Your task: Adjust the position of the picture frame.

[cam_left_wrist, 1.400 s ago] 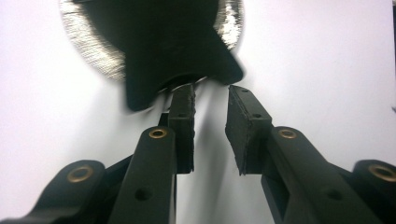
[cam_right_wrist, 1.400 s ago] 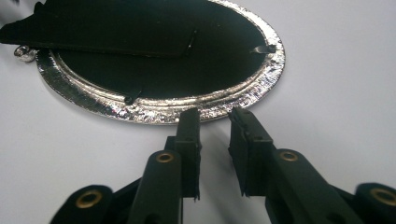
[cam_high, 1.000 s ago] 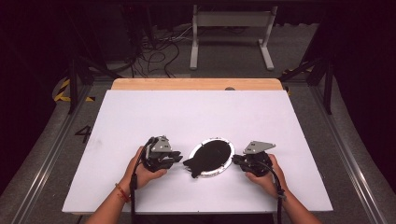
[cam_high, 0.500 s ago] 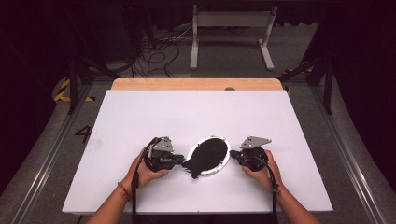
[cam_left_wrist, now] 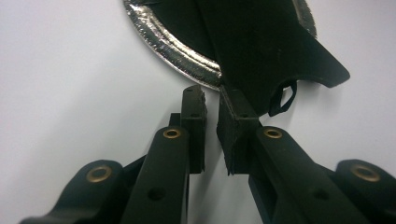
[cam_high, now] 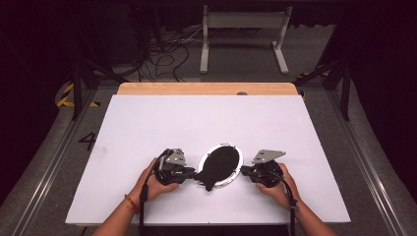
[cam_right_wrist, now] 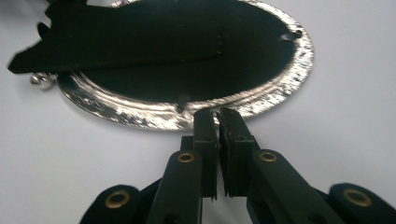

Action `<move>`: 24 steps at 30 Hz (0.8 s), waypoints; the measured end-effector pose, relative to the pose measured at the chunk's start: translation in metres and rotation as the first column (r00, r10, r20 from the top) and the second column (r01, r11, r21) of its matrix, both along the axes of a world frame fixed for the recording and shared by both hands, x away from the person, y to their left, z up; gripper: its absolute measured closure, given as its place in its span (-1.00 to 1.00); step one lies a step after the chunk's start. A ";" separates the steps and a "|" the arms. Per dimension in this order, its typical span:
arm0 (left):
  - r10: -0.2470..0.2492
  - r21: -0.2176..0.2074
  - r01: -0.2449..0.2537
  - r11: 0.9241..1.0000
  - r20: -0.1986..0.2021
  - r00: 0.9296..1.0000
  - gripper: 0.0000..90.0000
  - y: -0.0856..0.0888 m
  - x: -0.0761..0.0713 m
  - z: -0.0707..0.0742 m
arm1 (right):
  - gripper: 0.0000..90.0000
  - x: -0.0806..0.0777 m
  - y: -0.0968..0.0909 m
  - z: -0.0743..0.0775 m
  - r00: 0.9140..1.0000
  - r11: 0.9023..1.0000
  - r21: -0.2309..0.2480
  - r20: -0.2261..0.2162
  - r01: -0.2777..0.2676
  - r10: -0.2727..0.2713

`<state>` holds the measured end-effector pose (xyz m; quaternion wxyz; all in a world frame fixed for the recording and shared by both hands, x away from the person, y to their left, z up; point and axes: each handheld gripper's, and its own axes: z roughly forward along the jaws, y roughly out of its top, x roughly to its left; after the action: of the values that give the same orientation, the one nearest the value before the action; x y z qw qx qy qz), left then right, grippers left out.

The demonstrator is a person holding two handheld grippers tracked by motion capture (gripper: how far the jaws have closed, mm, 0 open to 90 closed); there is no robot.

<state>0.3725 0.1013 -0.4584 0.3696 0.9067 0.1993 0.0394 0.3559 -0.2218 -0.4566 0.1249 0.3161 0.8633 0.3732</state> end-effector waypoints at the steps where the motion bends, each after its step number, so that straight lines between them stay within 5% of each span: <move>1: 0.005 0.002 -0.005 1.000 0.008 1.000 0.86 -0.001 0.000 0.000 | 0.96 0.000 0.002 0.000 1.000 1.000 0.000 0.002 0.000 0.000; 17: 0.015 -0.033 -0.016 0.999 -0.035 0.999 0.91 -0.002 0.002 -0.003 | 0.98 0.027 0.003 -0.004 0.995 0.996 0.017 0.046 0.088 -0.089; 24: -0.018 -0.001 0.018 1.000 -0.020 1.000 0.78 0.006 -0.001 0.000 | 0.94 0.013 0.002 0.000 0.999 1.000 -0.007 0.025 0.031 -0.030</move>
<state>0.3718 0.1073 -0.4587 0.3685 0.9085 0.1950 0.0271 0.3693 -0.2202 -0.4566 0.1423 0.3242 0.8580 0.3720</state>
